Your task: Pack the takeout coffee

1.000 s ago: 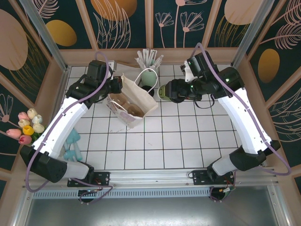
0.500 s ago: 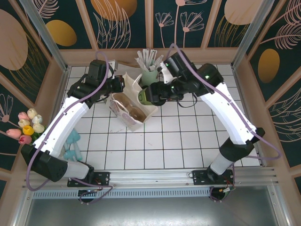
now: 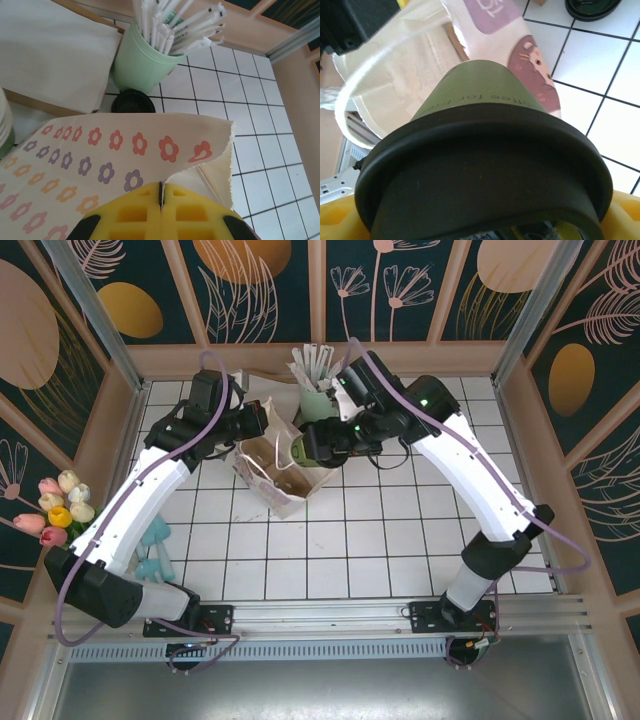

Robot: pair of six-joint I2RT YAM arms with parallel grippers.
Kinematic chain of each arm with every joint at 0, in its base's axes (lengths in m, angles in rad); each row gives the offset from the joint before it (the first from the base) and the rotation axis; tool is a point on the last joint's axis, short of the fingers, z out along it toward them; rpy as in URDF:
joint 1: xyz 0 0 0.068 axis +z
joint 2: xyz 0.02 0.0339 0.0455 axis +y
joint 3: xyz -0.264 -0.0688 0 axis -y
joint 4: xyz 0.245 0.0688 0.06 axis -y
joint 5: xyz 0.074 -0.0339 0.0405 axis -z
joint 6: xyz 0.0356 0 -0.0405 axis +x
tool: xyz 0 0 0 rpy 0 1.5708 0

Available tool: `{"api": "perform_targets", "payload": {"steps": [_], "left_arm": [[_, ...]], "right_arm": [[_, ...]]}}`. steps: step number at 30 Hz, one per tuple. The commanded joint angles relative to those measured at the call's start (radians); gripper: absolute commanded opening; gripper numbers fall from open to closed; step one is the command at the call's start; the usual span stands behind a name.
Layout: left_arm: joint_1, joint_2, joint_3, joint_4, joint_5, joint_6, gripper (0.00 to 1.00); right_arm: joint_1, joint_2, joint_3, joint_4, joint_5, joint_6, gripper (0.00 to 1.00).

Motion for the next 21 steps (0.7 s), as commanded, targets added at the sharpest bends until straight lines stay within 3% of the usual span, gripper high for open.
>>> {"api": "perform_targets", "payload": {"steps": [1, 5, 9, 16, 21], "left_arm": [[-0.007, 0.027, 0.020, -0.014, -0.055, -0.033, 0.00], [-0.008, 0.054, 0.039, -0.005, -0.054, -0.061, 0.00], [-0.007, 0.062, 0.036, 0.035, 0.009, -0.073, 0.00], [-0.010, 0.059, 0.016, 0.066, 0.051, -0.096, 0.00], [-0.010, 0.027, -0.023, 0.106, 0.084, -0.170, 0.00]], "right_arm": [[-0.033, -0.118, -0.092, -0.023, 0.066, 0.024, 0.71], [-0.074, -0.211, -0.178, -0.023, 0.077, 0.045, 0.71], [-0.054, -0.226, -0.167, -0.022, 0.031, 0.041, 0.71], [0.028, -0.110, 0.017, -0.021, -0.020, 0.015, 0.70], [0.092, 0.026, 0.109, -0.022, 0.073, 0.048, 0.70]]}}
